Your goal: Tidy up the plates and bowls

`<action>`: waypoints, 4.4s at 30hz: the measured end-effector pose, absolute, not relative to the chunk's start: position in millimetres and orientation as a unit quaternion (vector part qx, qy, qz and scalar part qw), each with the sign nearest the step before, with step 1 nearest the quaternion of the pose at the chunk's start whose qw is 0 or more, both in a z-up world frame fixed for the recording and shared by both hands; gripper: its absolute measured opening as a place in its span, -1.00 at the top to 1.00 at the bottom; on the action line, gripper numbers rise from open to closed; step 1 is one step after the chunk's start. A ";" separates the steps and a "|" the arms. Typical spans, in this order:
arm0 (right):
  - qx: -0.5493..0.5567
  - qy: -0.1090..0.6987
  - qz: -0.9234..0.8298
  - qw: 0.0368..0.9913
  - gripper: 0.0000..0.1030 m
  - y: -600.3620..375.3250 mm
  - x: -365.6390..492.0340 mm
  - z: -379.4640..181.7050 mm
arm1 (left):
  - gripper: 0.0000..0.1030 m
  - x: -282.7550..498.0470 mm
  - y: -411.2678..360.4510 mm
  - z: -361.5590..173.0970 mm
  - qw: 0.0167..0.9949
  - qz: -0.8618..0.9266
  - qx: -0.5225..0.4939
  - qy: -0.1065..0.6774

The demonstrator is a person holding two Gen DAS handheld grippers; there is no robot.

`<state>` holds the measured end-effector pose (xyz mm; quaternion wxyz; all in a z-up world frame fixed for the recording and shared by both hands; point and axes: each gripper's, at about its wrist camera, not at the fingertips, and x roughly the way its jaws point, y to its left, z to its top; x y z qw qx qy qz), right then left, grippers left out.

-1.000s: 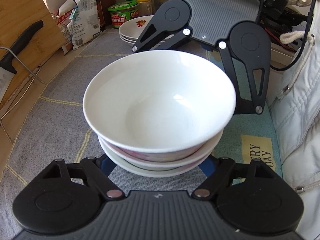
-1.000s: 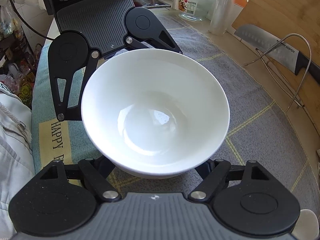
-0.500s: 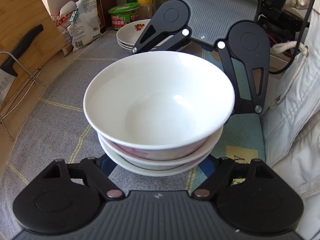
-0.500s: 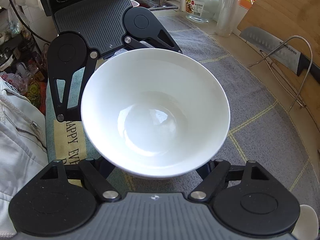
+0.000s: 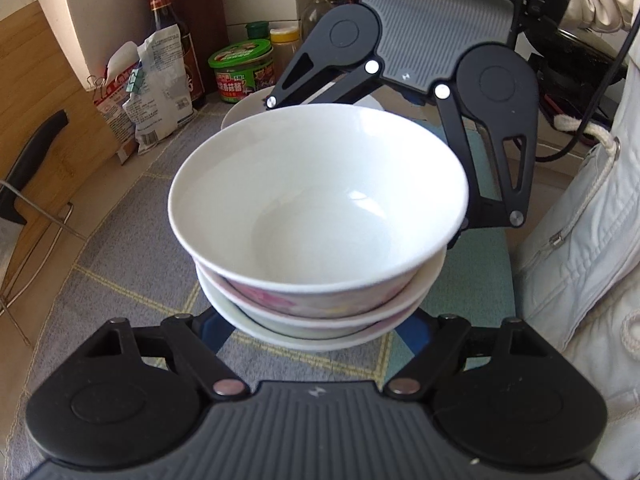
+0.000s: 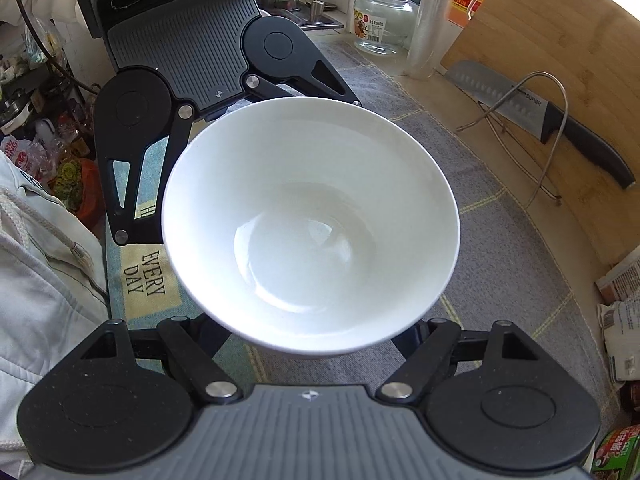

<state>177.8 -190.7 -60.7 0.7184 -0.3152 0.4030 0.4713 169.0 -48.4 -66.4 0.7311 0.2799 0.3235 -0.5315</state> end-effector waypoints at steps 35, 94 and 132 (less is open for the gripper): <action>-0.333 0.431 0.381 0.747 -0.65 -344.7 211.3 -56.6 | -0.62 227.2 -216.6 -81.7 0.702 -0.581 0.308 0.275; -0.118 0.437 0.056 0.890 -1.00 -324.8 122.2 -17.8 | -0.99 147.7 -115.8 -31.9 0.927 -0.314 0.064 0.196; 0.044 0.382 -0.130 0.914 -1.00 -270.7 44.1 6.3 | -0.99 93.9 -92.3 10.8 0.931 -0.181 0.079 0.307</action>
